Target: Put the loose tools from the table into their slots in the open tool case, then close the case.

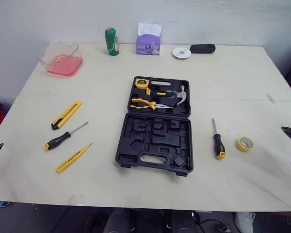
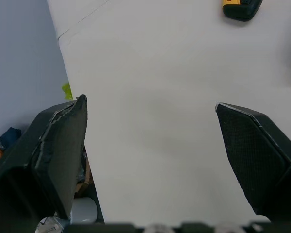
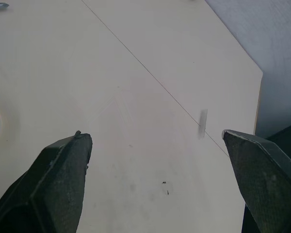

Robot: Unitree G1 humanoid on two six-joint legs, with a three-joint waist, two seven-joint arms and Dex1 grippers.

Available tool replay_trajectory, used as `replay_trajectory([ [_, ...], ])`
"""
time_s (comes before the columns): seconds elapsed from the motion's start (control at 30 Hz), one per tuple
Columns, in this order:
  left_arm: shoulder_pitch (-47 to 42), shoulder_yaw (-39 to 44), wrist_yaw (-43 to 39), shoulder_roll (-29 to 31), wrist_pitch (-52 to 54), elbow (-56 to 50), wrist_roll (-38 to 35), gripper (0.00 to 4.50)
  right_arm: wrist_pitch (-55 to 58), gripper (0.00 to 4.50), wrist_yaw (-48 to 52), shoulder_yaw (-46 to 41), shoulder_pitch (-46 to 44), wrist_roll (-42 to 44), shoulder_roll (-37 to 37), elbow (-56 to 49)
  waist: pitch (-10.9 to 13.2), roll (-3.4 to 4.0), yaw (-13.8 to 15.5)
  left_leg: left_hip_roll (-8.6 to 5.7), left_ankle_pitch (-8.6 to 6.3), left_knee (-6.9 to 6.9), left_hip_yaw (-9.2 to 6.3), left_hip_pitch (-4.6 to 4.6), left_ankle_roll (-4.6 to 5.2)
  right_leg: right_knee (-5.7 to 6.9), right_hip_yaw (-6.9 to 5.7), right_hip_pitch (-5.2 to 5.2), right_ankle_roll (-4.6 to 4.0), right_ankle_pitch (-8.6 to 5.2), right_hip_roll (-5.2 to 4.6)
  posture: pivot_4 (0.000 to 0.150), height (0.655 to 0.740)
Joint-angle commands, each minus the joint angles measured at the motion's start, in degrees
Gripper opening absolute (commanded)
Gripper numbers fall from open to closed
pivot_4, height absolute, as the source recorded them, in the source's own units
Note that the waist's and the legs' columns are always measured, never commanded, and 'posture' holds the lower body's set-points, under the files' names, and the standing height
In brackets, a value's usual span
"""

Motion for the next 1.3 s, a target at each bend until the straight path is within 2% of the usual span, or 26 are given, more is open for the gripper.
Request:
replay_trajectory([
  [0.03, 0.3, 2.4, -0.1, 1.5, 1.8, -2.2, -2.2, 4.45, -0.6, 4.5, 0.6, -0.8, 0.1, 0.4, -1.7, 0.5, 0.0, 0.0, 0.0, 0.0, 0.0, 0.0, 0.0, 0.0, 0.0, 0.0, 0.0, 0.0, 0.0, 0.0, 0.0, 0.15, 0.74],
  [0.17, -1.0, 3.3, -0.6, 1.3, 5.4, -4.4, -4.0, 4.45, -0.1, 4.5, 1.6, -1.6, 1.7, 0.8, -2.1, 0.8, 0.0, -0.02, 0.1, 0.01, 0.0, 0.01, 0.01, -0.02, 0.0, -0.01, 0.0, 0.0, 0.0, 0.0, 0.01, 0.15, 0.74],
  [0.63, -3.0, 2.4, 0.4, -0.6, 8.8, -7.7, -3.7, 4.45, 0.7, 4.5, 2.4, -2.8, 5.5, 2.1, -1.2, -1.4, 0.0, -0.01, 0.0, 0.03, -0.01, 0.02, 0.04, 0.0, 0.0, 0.01, 0.04, 0.0, 0.0, 0.01, 0.03, 0.15, 0.74],
  [0.87, -1.9, 2.4, -0.4, -2.1, 12.0, -12.3, -4.3, 4.45, 4.7, 4.5, 2.6, -4.8, 8.7, 5.7, 0.6, -7.2, 0.0, -0.01, 0.2, 0.02, -0.01, 0.03, 0.04, 0.0, 0.0, 0.0, 0.04, 0.01, 0.01, 0.01, 0.02, 0.15, 0.74],
  [1.3, -1.8, 0.1, -2.8, -4.8, 18.7, -27.5, -5.3, 4.45, 15.1, 4.5, 3.6, -3.9, 8.1, 9.4, 2.3, -19.2, 0.0, -0.03, 0.3, 0.07, -0.03, 0.06, 0.03, -0.01, -0.03, -0.01, 0.06, 0.01, 0.0, 0.01, 0.07, 0.15, 0.74],
])
